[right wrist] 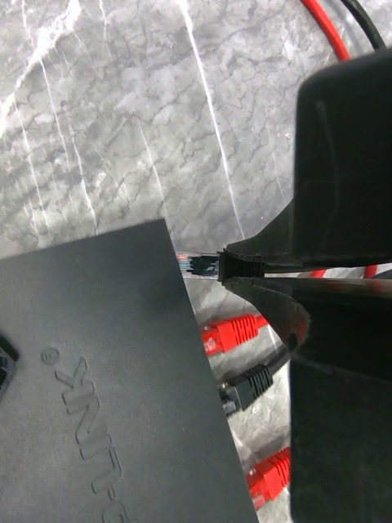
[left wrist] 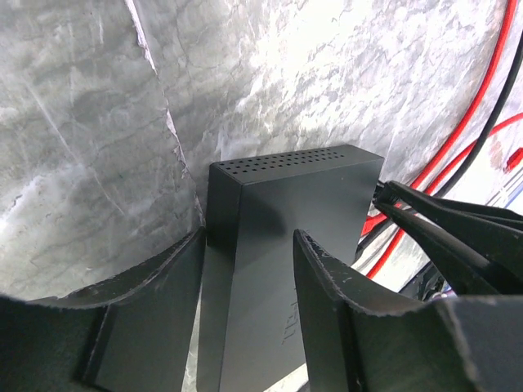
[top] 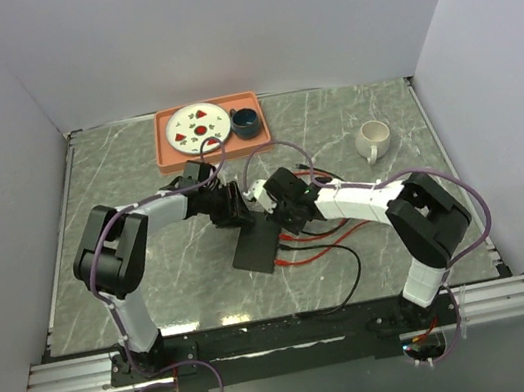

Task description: Insert the plug into the switch port

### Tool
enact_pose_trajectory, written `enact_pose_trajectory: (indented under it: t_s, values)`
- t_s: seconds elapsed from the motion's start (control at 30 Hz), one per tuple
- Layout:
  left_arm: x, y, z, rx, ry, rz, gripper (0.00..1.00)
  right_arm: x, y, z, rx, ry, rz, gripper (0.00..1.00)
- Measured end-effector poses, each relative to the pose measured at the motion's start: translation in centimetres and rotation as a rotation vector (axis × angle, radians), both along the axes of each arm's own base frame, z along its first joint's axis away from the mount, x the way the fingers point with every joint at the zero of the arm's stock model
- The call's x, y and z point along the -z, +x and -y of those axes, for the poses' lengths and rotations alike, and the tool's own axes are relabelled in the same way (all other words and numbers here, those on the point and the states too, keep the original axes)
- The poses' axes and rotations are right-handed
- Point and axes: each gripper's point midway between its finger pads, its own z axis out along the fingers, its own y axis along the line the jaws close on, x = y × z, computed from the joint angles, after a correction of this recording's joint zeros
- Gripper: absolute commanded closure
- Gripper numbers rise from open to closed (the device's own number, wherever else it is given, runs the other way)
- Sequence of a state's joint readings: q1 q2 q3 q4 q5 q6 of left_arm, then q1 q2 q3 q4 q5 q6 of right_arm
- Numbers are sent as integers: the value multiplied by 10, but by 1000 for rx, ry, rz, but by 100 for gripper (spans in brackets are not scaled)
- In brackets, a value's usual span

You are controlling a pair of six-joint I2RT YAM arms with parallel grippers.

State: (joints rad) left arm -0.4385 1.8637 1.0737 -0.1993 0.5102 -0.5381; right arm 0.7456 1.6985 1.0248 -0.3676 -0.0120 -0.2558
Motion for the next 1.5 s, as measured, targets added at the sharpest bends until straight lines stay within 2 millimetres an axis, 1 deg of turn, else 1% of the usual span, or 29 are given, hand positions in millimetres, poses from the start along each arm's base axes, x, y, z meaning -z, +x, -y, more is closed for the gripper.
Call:
enact_pose_trajectory:
  t_s: [0.2, 0.53, 0.63, 0.77, 0.87, 0.97, 1.03, 1.2, 1.33, 1.5]
  values:
    - [1, 2, 1, 3, -4, 10, 47, -1, -3, -1, -3, 17, 3, 100]
    - [0, 4, 5, 20, -19, 14, 46, -10, -10, 2, -12, 70, 42, 100]
    - [0, 4, 7, 39, -24, 18, 45, -18, -9, -1, -17, 99, 64, 100]
    - [-1, 5, 10, 74, -37, 36, 45, -27, -11, -11, -27, 186, 108, 100]
    - [-1, 4, 11, 86, -42, 41, 44, -30, -14, -15, -17, 227, 118, 100]
    - [-1, 4, 12, 94, -46, 46, 43, -32, -10, -18, 15, 247, 127, 100]
    - [-1, 5, 12, 95, -48, 47, 43, -30, -9, -17, 45, 255, 132, 100]
    - [-1, 5, 13, 97, -51, 47, 42, -18, -14, -6, 127, 234, 103, 100]
    - [-1, 5, 13, 101, -51, 46, 42, -12, -12, -4, 171, 227, 92, 100]
    - [-1, 5, 12, 107, -55, 40, 42, -11, -10, -3, 216, 242, 98, 100]
